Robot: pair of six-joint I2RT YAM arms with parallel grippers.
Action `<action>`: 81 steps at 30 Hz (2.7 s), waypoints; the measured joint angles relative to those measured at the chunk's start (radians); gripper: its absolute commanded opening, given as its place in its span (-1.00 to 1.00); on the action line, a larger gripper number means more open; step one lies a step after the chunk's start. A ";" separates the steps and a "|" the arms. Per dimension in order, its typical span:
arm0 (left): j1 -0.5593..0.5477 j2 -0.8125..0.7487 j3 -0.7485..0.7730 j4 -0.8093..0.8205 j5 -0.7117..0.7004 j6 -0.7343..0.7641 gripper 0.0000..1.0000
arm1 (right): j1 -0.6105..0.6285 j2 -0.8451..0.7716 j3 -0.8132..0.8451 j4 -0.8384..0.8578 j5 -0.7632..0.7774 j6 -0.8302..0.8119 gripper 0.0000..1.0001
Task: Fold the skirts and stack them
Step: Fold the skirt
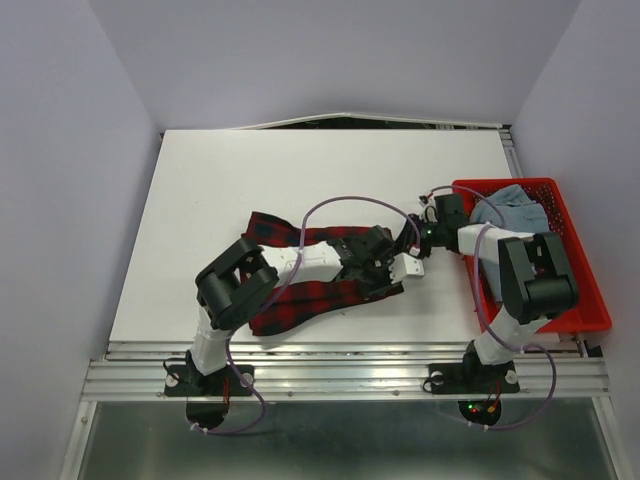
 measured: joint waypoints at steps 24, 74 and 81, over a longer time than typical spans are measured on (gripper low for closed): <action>0.018 -0.026 -0.063 0.060 0.076 0.152 -0.97 | -0.057 -0.206 -0.028 -0.224 -0.262 -0.038 -0.72; 0.458 -0.470 -0.090 -0.229 0.147 -0.018 -0.34 | -0.031 0.046 -0.013 -0.122 -0.108 -0.056 -0.84; 0.626 -0.225 -0.147 -0.293 0.101 -0.065 -0.54 | -0.027 0.044 -0.023 -0.114 -0.127 -0.079 -0.83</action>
